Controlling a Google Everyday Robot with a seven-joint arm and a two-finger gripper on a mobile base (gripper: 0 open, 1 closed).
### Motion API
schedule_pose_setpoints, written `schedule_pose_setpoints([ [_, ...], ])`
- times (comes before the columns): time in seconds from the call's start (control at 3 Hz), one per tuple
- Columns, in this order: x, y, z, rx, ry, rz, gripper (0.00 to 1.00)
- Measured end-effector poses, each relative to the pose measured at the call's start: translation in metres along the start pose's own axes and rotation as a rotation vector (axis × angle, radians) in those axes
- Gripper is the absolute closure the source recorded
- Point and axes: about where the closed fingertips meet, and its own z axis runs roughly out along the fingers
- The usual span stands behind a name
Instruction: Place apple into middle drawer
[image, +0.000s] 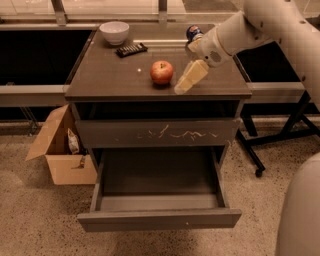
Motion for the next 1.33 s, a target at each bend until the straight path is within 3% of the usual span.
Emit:
schedule_pose_setpoints([
  [0.67, -0.017, -0.012, 0.047, 0.021, -0.083, 0.057, 0.00],
  [1.33, -0.020, -0.016, 0.072, 0.007, -0.135, 0.095, 0.00],
])
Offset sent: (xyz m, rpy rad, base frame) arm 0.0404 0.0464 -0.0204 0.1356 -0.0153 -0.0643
